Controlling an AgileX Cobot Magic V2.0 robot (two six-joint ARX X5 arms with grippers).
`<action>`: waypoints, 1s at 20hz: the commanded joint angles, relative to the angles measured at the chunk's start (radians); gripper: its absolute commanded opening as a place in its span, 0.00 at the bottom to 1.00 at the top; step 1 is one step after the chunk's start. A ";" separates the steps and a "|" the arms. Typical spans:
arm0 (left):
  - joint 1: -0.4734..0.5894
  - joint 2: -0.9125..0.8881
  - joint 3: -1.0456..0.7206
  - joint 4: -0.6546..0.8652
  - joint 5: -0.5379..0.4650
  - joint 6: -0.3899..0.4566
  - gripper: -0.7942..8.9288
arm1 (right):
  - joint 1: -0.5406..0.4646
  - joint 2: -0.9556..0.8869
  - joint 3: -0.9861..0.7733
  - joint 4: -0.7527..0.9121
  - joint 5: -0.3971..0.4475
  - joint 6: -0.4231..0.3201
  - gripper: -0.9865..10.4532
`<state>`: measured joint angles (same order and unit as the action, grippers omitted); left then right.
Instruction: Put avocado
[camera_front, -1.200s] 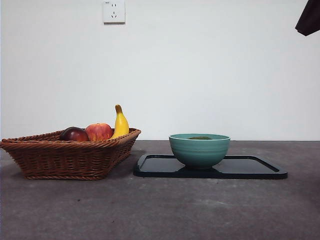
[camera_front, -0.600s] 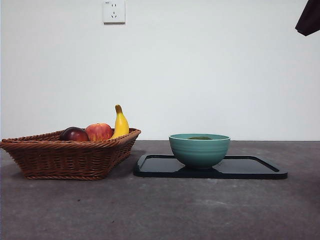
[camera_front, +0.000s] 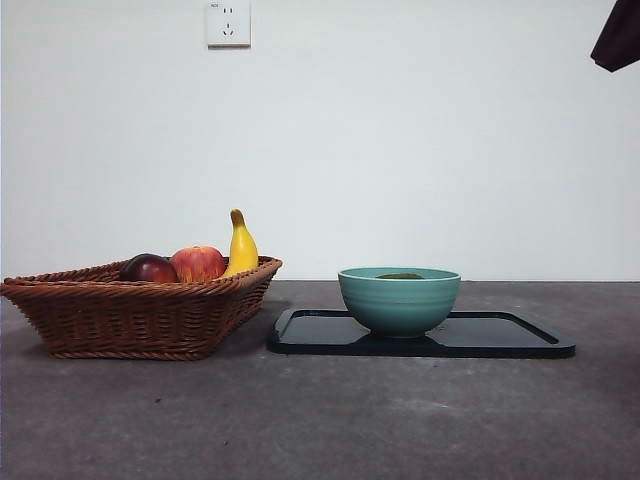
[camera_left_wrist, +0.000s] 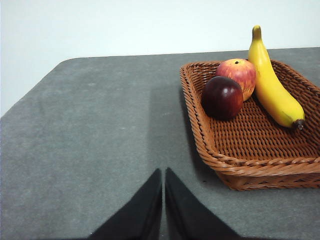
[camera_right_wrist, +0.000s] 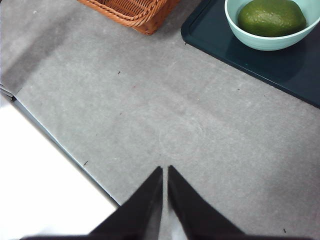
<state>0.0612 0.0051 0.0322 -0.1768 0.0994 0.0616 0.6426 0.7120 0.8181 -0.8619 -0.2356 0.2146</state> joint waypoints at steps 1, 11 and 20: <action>0.001 -0.002 -0.021 -0.009 -0.002 -0.003 0.09 | 0.009 0.005 0.010 0.010 0.000 0.006 0.09; 0.001 -0.002 -0.020 -0.009 -0.002 -0.003 0.09 | -0.203 -0.108 -0.018 0.167 0.034 -0.076 0.09; 0.001 -0.002 -0.020 -0.009 -0.002 -0.003 0.09 | -0.601 -0.489 -0.466 0.747 0.085 -0.125 0.09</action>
<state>0.0612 0.0051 0.0322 -0.1768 0.0994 0.0616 0.0437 0.2352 0.3759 -0.1497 -0.1612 0.1028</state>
